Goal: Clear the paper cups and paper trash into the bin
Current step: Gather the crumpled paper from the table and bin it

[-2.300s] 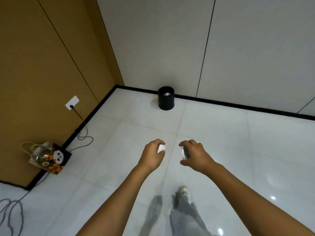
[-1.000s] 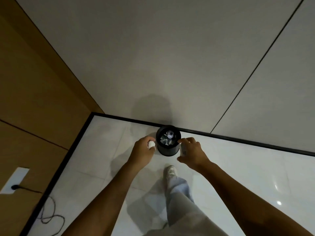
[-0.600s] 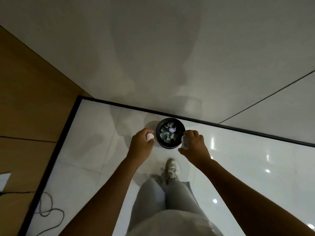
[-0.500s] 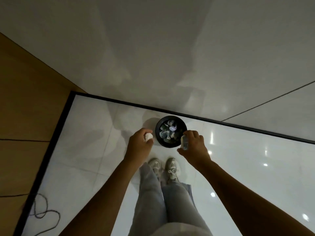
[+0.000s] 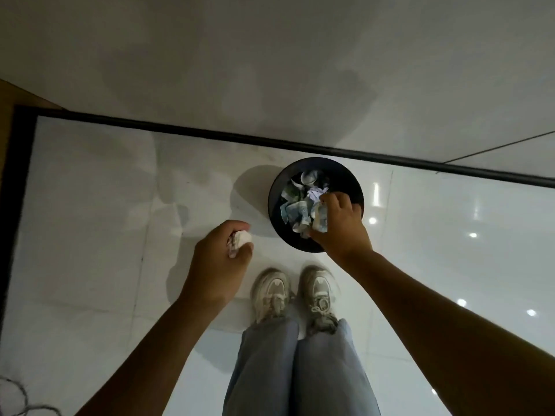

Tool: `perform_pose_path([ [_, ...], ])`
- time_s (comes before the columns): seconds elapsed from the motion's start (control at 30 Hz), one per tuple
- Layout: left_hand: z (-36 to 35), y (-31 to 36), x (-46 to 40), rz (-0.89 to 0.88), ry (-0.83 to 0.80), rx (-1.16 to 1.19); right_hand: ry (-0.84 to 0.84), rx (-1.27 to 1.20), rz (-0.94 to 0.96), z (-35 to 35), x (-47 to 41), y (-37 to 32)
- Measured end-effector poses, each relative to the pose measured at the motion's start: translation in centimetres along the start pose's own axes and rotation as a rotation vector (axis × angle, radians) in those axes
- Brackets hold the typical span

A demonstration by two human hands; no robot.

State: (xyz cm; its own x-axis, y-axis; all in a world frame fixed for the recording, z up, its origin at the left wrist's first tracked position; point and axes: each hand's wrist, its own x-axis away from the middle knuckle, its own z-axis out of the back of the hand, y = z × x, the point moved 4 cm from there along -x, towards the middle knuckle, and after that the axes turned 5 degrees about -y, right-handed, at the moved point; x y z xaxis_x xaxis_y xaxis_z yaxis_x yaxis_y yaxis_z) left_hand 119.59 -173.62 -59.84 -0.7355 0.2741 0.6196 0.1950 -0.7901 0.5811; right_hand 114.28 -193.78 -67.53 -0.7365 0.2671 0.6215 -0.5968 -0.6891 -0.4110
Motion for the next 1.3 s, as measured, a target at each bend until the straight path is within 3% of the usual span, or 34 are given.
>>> perform_pose_path([
  [0.23,-4.4,-1.6,-3.5,0.029,-0.049,0.023,-0.018,-0.043,-0.06,-2.8,-2.3,2.6],
  [0.47,-8.2,3.1,-8.9,-0.091,-0.119,-0.027,0.034,-0.118,-0.081,-1.7,-0.7,5.2],
  [0.67,-11.7,4.8,-11.5,-0.057,-0.237,-0.174,0.075,-0.172,-0.049,-0.8,0.2,5.5],
  [0.97,-5.0,10.7,-2.6,-0.151,-0.169,-0.298,0.066,-0.166,-0.055,5.7,9.5,2.2],
  [1.13,-1.6,17.0,5.7,-0.26,-0.279,-0.35,0.104,-0.125,-0.082,12.3,18.9,-1.2],
  [1.3,0.3,24.4,14.6,-0.473,-0.356,-0.5,0.252,-0.132,-0.153,17.6,29.7,-3.2],
])
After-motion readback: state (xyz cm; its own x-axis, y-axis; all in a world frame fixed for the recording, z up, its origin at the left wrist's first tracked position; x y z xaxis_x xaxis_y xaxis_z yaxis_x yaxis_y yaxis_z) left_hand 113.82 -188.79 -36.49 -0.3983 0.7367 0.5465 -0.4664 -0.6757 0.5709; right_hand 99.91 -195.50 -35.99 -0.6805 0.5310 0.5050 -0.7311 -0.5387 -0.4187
